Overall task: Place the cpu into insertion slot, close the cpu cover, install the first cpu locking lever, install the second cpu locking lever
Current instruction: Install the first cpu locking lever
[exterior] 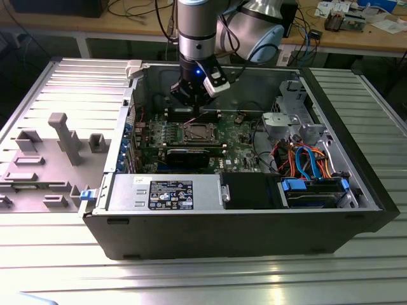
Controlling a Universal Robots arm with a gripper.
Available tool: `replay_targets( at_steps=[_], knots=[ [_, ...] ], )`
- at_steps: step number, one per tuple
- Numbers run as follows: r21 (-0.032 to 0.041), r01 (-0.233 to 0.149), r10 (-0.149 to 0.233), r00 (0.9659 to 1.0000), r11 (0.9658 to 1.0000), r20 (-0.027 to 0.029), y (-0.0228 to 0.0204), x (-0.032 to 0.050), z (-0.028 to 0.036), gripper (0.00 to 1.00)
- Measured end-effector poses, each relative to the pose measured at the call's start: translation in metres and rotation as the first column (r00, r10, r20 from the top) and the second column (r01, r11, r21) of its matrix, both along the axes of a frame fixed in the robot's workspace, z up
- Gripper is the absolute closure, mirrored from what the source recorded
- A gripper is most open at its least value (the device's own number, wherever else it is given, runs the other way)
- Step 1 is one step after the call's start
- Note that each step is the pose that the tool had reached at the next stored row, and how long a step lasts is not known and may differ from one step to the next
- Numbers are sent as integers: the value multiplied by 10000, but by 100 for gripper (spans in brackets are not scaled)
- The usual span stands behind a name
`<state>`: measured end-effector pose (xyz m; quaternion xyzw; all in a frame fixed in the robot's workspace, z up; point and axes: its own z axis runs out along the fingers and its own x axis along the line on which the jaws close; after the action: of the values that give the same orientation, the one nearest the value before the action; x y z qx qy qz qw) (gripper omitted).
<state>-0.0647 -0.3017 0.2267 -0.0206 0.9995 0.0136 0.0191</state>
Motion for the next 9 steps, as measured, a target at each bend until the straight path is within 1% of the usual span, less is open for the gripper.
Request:
replay_targets(
  at_steps=[4,7,9],
  knots=[
    [0,-1,1,10000,10000,0,0,51,-8,89],
    [0,0,0,10000,10000,0,1,107,-22,89],
    [-1,1,-1,10000,10000,-1,2,122,-28,89]
  ],
)
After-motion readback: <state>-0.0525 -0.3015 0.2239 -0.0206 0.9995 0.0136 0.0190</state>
